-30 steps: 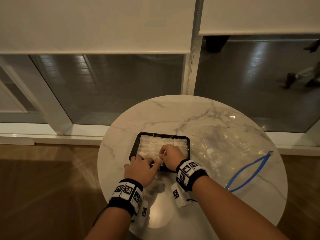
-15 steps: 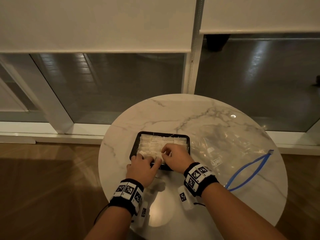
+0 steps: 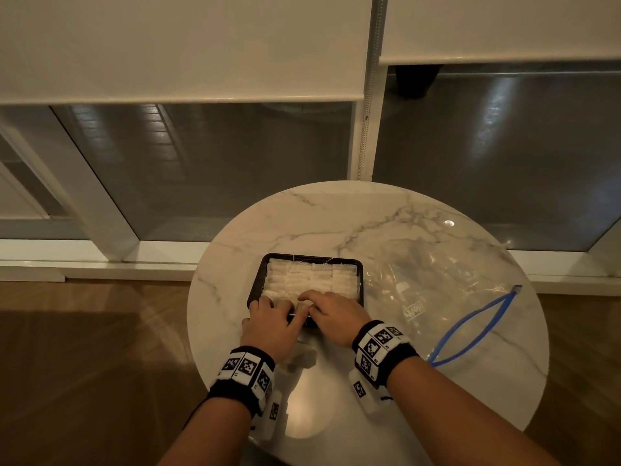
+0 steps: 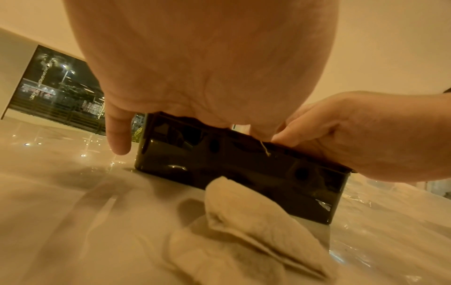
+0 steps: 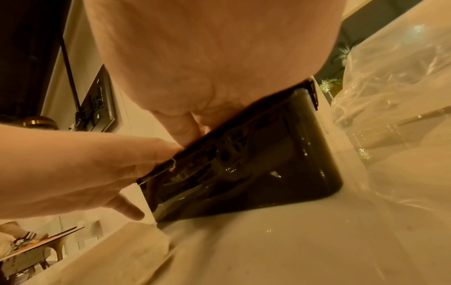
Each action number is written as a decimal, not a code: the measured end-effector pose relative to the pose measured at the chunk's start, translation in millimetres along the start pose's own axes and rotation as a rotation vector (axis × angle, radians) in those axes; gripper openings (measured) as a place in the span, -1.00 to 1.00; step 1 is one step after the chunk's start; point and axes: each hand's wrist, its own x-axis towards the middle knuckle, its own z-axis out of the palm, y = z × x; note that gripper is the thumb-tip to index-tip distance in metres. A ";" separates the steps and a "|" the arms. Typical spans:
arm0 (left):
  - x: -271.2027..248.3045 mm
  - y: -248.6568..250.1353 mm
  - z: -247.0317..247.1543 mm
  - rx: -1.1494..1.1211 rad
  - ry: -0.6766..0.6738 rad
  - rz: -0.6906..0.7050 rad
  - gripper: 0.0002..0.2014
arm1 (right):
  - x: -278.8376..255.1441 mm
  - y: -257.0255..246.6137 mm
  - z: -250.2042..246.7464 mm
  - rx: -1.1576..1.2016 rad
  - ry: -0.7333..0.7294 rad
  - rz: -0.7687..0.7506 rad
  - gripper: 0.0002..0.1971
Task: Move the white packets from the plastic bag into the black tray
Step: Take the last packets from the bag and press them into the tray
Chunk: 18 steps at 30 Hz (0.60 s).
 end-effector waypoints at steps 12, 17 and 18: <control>-3.1 3.5 -4.4 0.043 -0.022 -0.003 -0.49 | -0.6 0.5 3.2 -0.066 0.031 0.011 -0.58; -4.1 5.7 -9.9 0.085 -0.053 -0.009 -0.51 | -2.5 -0.6 2.5 -0.046 0.041 0.010 -0.59; -4.3 5.9 -12.2 0.090 -0.054 -0.008 -0.53 | -3.8 -1.0 1.7 -0.015 0.063 0.000 -0.60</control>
